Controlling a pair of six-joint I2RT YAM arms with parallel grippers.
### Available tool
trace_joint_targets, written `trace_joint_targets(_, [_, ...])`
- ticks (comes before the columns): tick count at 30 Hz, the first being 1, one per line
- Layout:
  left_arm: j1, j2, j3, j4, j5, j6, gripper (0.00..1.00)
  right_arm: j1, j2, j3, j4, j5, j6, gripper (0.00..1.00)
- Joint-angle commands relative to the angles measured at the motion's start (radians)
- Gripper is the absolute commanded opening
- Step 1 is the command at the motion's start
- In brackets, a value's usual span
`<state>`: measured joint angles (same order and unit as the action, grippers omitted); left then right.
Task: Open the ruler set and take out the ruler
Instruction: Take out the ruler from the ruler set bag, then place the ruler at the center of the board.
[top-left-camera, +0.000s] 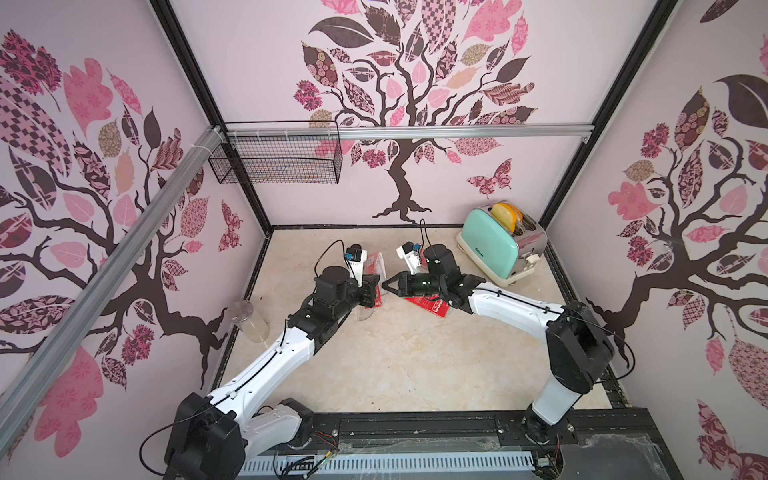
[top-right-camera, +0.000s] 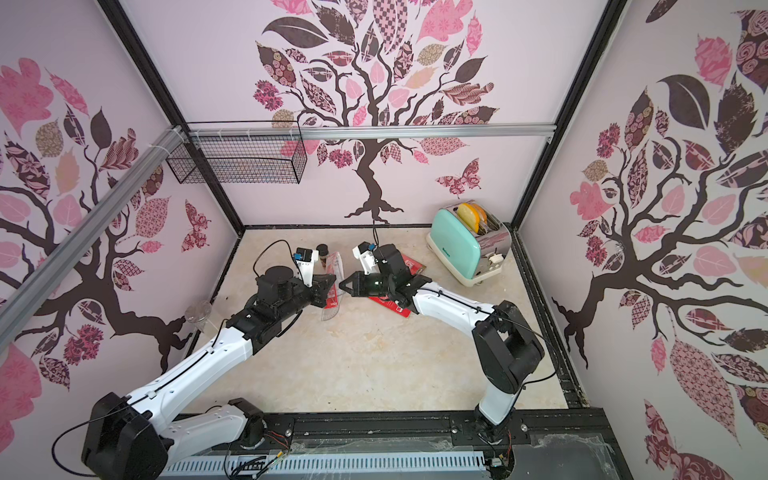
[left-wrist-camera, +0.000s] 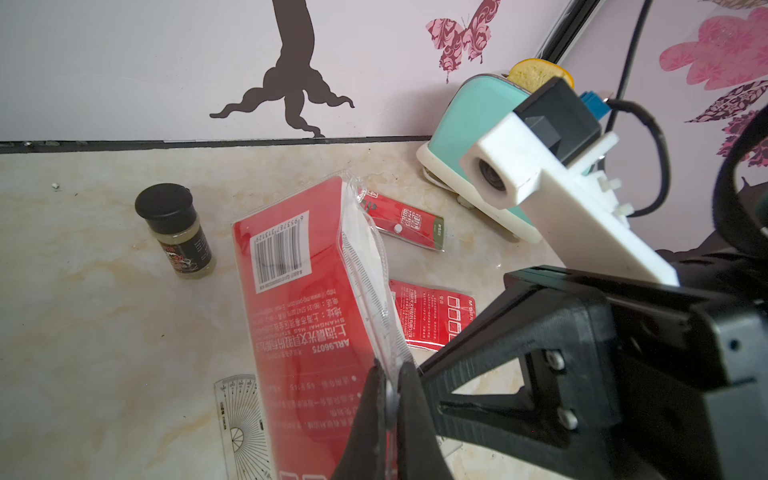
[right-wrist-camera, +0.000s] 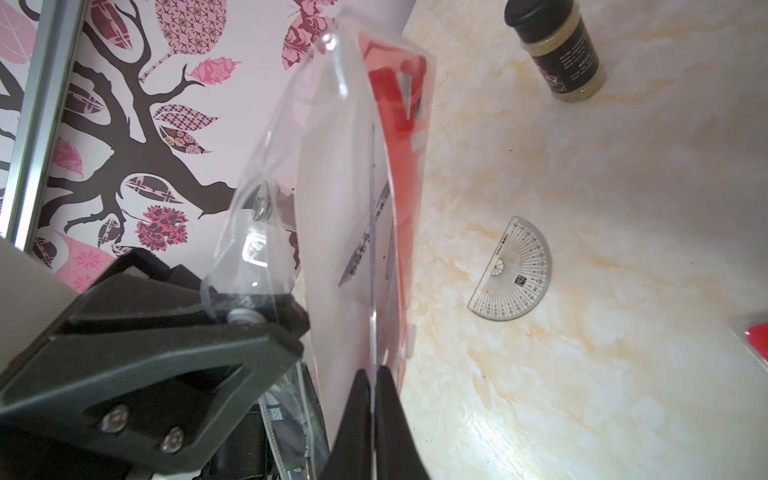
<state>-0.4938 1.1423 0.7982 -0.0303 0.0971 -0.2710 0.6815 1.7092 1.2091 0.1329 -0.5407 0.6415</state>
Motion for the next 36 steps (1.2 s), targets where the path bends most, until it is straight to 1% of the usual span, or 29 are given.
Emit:
trace_joint_targets(1, [-0.003, 0.015, 0.001, 0.023, -0.045, 0.020, 0.00, -0.020, -0.058, 0.017, -0.021, 0.018, -0.021, 0.00])
trace_joint_targets(10, [-0.004, 0.090, 0.024, 0.024, -0.105, 0.028, 0.00, -0.064, -0.164, -0.036, -0.053, 0.001, -0.039, 0.00])
trace_joint_targets(14, [-0.004, 0.092, 0.049, -0.004, -0.186, 0.042, 0.00, -0.081, -0.201, -0.089, -0.055, -0.026, -0.043, 0.00])
trace_joint_targets(17, [-0.002, 0.073, 0.072, -0.059, -0.245, 0.063, 0.00, -0.091, -0.201, -0.131, -0.048, -0.049, -0.055, 0.00])
trace_joint_targets(19, [-0.002, 0.051, 0.085, -0.103, -0.285, 0.081, 0.00, -0.102, -0.177, -0.145, -0.046, -0.078, -0.067, 0.00])
trace_joint_targets(23, [-0.001, 0.001, 0.094, -0.175, -0.317, 0.104, 0.00, -0.105, -0.086, -0.146, -0.044, -0.099, -0.085, 0.00])
trace_joint_targets(27, [0.000, -0.044, 0.080, -0.208, -0.299, 0.101, 0.00, -0.104, 0.055, -0.103, -0.032, -0.141, -0.085, 0.00])
trace_joint_targets(31, [0.001, -0.085, 0.048, -0.207, -0.268, 0.096, 0.00, -0.107, 0.179, -0.054, -0.023, -0.148, -0.082, 0.00])
trace_joint_targets(36, [0.001, -0.114, 0.021, -0.202, -0.240, 0.089, 0.00, -0.108, 0.275, -0.001, -0.022, -0.155, -0.075, 0.00])
